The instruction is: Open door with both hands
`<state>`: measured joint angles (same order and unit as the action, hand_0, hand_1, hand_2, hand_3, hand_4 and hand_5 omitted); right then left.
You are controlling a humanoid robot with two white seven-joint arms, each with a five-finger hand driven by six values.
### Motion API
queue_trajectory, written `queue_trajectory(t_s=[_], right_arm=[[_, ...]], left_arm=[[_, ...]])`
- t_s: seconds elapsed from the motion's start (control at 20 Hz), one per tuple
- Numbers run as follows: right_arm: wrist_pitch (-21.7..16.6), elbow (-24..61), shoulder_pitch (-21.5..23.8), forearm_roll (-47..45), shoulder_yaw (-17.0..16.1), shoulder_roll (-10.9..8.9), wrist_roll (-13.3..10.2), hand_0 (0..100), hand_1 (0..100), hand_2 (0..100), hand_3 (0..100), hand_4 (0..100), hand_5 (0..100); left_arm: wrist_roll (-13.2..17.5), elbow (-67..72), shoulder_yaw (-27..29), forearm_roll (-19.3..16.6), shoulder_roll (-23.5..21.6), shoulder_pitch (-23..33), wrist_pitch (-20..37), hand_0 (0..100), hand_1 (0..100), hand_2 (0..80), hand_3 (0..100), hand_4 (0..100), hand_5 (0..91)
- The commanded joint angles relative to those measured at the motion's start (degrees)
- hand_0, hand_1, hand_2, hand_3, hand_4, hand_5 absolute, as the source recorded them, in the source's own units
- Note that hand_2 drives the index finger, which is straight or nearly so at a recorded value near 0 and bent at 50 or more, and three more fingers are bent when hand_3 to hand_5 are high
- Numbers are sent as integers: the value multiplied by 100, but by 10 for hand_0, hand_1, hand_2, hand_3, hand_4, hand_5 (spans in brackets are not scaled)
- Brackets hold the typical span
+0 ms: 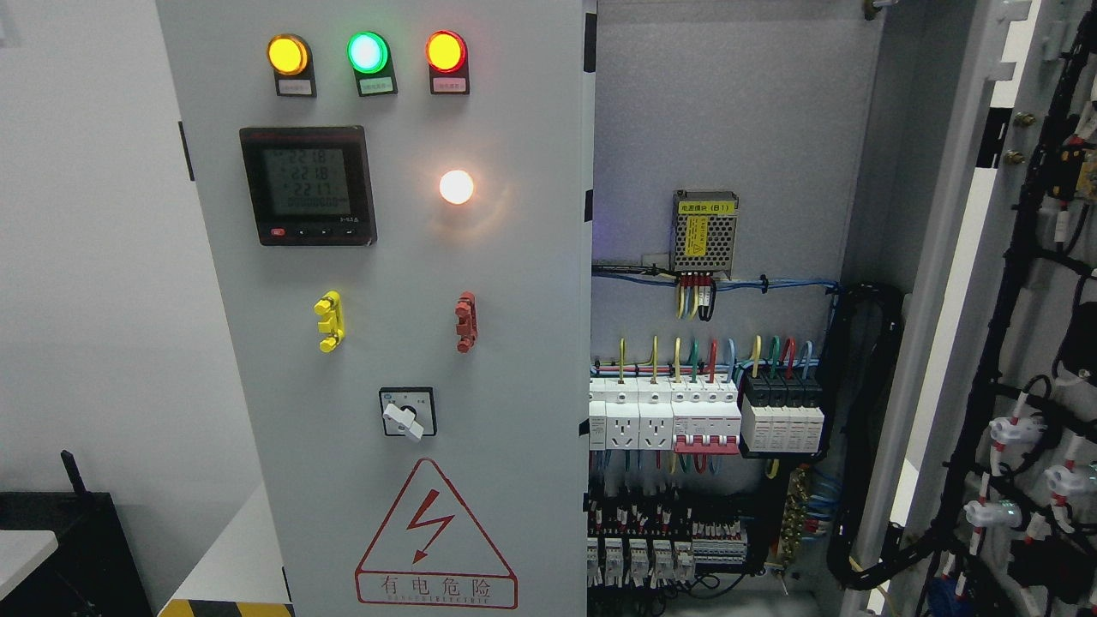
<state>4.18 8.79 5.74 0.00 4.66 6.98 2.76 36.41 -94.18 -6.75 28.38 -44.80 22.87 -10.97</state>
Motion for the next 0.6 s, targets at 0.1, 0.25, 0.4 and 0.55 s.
queue_trajectory(t_s=[0.1, 0.25, 0.4, 0.55], right_arm=[[4, 0, 6, 18, 0, -4, 5, 383, 0, 0, 0, 0, 0], [4, 0, 6, 18, 0, -4, 5, 383, 0, 0, 0, 0, 0], [4, 0, -3, 18, 0, -4, -4, 383, 0, 0, 0, 0, 0], [4, 0, 6, 18, 0, 5, -4, 383, 0, 0, 0, 0, 0]], left_arm=[[-2, 1260, 745, -1325, 936, 850, 656, 0, 0, 0, 0, 0, 0], [-2, 1997, 701, -1843, 1419, 824, 964, 0, 0, 0, 0, 0, 0], [-2, 2955, 640, -2562, 2131, 649, 1254, 0, 0, 0, 0, 0, 0], [-11, 4087, 631, -3337, 2746, 351, 1264, 0, 0, 0, 0, 0, 0]])
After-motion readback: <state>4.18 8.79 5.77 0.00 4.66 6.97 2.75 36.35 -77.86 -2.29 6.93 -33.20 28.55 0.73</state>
